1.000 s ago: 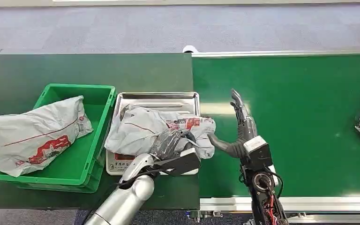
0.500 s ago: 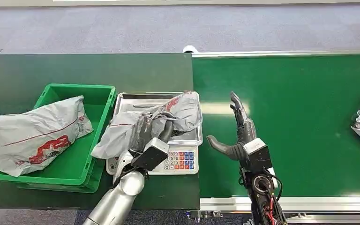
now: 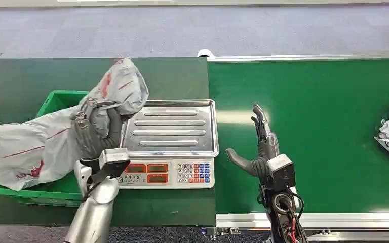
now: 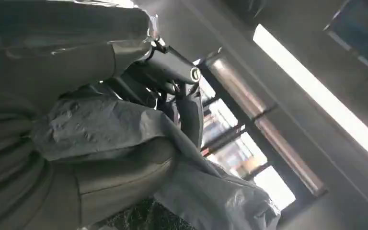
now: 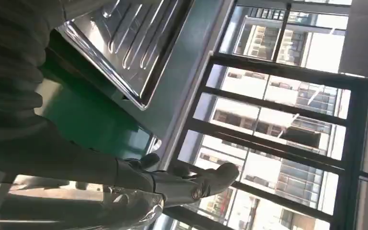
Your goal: Moved the parcel from conveyor to table for the left to box.
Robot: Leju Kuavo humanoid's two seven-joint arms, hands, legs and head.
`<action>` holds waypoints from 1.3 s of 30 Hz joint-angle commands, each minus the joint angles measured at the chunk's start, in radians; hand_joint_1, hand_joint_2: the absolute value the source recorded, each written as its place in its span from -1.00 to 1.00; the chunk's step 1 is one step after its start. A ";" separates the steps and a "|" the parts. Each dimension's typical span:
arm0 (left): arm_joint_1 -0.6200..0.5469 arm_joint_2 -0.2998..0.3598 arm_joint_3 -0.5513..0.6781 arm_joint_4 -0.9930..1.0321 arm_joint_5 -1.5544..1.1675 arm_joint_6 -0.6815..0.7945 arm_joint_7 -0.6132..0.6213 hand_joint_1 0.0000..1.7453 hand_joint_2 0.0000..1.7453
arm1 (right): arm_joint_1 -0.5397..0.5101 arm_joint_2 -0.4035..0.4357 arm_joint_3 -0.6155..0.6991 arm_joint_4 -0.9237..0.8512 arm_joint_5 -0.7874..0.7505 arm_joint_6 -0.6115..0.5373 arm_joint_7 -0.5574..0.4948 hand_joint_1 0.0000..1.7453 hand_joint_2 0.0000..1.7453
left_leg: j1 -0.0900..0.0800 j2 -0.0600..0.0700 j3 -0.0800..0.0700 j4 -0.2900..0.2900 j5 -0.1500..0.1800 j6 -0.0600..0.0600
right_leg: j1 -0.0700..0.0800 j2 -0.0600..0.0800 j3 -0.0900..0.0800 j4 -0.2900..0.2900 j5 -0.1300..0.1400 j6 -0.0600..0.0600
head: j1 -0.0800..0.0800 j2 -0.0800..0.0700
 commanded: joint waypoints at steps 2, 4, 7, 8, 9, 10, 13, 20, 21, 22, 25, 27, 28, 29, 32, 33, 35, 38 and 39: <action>-0.104 0.114 0.327 0.223 -0.289 0.005 0.345 1.00 1.00 | -0.007 -0.025 0.008 0.069 -0.010 -0.011 0.002 -1.00 1.00 | 0.000 0.003 0.003 -0.002 0.000 0.000 | 0.000 0.002 0.002 -0.001 0.001 -0.001 | 0.000 0.000; -0.105 0.132 0.306 0.252 -0.299 0.005 0.377 1.00 1.00 | -0.007 -0.026 0.006 0.075 -0.003 -0.014 0.004 -1.00 1.00 | -0.001 0.002 0.004 -0.003 0.001 0.000 | 0.000 0.001 0.003 -0.002 0.001 -0.001 | 0.001 0.000; -0.127 0.157 0.257 0.328 -0.267 -0.013 0.448 1.00 1.00 | -0.008 -0.027 0.001 0.085 0.019 -0.028 0.007 -1.00 1.00 | 0.000 0.000 0.004 -0.003 0.001 0.000 | 0.001 -0.002 0.004 -0.003 0.001 -0.001 | 0.001 0.000; -0.146 0.161 0.236 0.366 -0.251 -0.051 0.467 1.00 1.00 | -0.008 -0.030 -0.004 0.090 0.019 -0.027 0.010 -1.00 1.00 | 0.000 -0.001 0.004 -0.002 0.001 0.000 | 0.000 -0.003 0.004 -0.002 0.000 -0.001 | 0.000 0.000; -0.152 0.161 0.232 0.376 -0.251 -0.054 0.472 1.00 1.00 | -0.009 -0.031 -0.006 0.091 0.019 -0.027 0.010 -1.00 1.00 | 0.000 -0.001 0.003 -0.001 0.001 0.000 | 0.000 -0.003 0.003 -0.001 0.000 -0.001 | 0.001 0.000; -0.153 0.158 0.230 0.378 -0.252 -0.052 0.475 0.58 1.00 | -0.009 -0.032 -0.006 0.092 0.019 -0.026 0.010 -1.00 1.00 | 0.001 -0.001 0.004 -0.002 0.001 0.000 | 0.001 -0.002 0.004 -0.002 0.000 -0.001 | 0.000 0.000; -0.163 0.159 0.199 0.411 -0.254 -0.064 0.496 -1.00 1.00 | -0.010 -0.038 -0.006 0.102 0.017 -0.023 0.013 -1.00 1.00 | 0.001 -0.001 0.004 -0.002 0.001 0.000 | 0.001 -0.003 0.004 -0.002 0.000 -0.001 | 0.000 0.000; -0.095 0.104 0.099 0.225 0.061 -0.029 0.267 -1.00 1.00 | -0.009 -0.038 0.000 0.128 0.003 -0.026 0.013 -1.00 1.00 | 0.000 -0.001 0.002 -0.001 0.000 0.000 | 0.001 -0.002 0.002 -0.001 0.000 -0.001 | 0.001 0.000; -0.078 0.097 0.062 0.186 0.124 -0.042 0.192 -1.00 1.00 | -0.010 -0.038 0.005 0.135 0.001 -0.027 0.012 -1.00 1.00 | 0.001 -0.002 0.002 -0.001 0.000 0.000 | 0.001 -0.003 0.003 -0.002 0.000 -0.001 | 0.000 0.000; -0.063 0.086 0.031 0.155 0.138 -0.039 0.185 -1.00 1.00 | -0.014 -0.037 0.007 0.143 -0.001 -0.030 0.010 -1.00 1.00 | 0.001 -0.001 0.002 0.000 0.000 0.000 | 0.001 -0.002 0.002 -0.001 0.000 -0.001 | 0.001 0.000; -0.021 0.060 -0.042 0.071 0.191 0.005 0.151 -1.00 1.00 | -0.017 -0.027 0.009 0.139 0.000 -0.048 -0.005 -1.00 1.00 | 0.001 -0.002 0.002 0.000 0.000 0.001 | 0.001 -0.003 0.003 -0.002 0.000 0.000 | 0.001 0.000; -0.004 0.051 -0.073 0.032 0.326 -0.003 0.095 -1.00 1.00 | -0.016 -0.023 0.006 0.126 -0.005 -0.047 -0.005 -1.00 1.00 | 0.000 -0.001 0.002 0.000 0.000 0.001 | 0.001 -0.002 0.003 -0.002 0.000 0.000 | 0.000 0.000; 0.011 0.044 -0.092 0.011 0.490 -0.054 0.023 -1.00 1.00 | -0.024 -0.023 0.008 0.129 -0.005 -0.043 -0.005 -1.00 1.00 | 0.000 0.000 0.001 0.000 -0.001 0.001 | 0.001 -0.002 0.003 -0.002 0.000 0.000 | 0.001 0.000; 0.024 0.032 -0.102 -0.009 0.598 -0.119 0.011 -1.00 -1.00 | -0.034 -0.025 0.011 0.138 -0.006 -0.041 -0.004 -1.00 1.00 | 0.000 -0.001 0.001 0.000 0.000 0.001 | 0.000 -0.002 0.002 -0.001 0.000 0.000 | 0.001 0.000; 0.042 0.019 -0.148 -0.026 0.666 -0.122 -0.011 -1.00 -1.00 | -0.053 -0.027 0.013 0.163 -0.010 -0.041 -0.003 -1.00 1.00 | 0.000 0.001 0.001 0.000 -0.001 0.001 | 0.000 -0.001 0.002 -0.001 0.000 -0.001 | 0.001 0.000; 0.042 0.023 -0.168 -0.022 0.703 -0.149 -0.002 -1.00 -1.00 | -0.058 -0.028 0.018 0.165 -0.012 -0.045 -0.011 -1.00 1.00 | 0.000 0.002 0.003 -0.001 -0.001 0.000 | 0.000 0.000 0.003 -0.002 0.000 -0.001 | 0.000 0.000; 0.038 0.024 -0.197 -0.011 0.742 -0.214 0.022 -1.00 -1.00 | -0.065 -0.028 0.024 0.164 -0.018 -0.048 -0.022 -1.00 1.00 | 0.000 0.000 0.001 0.000 0.000 0.000 | 0.000 0.000 0.001 -0.001 0.000 -0.001 | 0.000 0.000; 0.038 0.034 -0.226 0.032 0.856 -0.401 0.071 -1.00 1.00 | -0.077 -0.018 0.021 0.152 -0.077 -0.040 -0.045 -1.00 1.00 | 0.000 0.001 0.002 -0.001 0.000 0.000 | 0.000 -0.001 0.002 -0.001 0.000 -0.001 | 0.000 0.000; 0.034 0.038 -0.238 0.071 0.852 -0.435 0.089 -1.00 1.00 | -0.077 -0.018 0.022 0.142 -0.097 -0.039 -0.047 -1.00 1.00 | 0.000 0.001 0.002 -0.001 0.000 0.000 | 0.000 0.000 0.002 -0.001 0.000 -0.001 | 0.000 0.000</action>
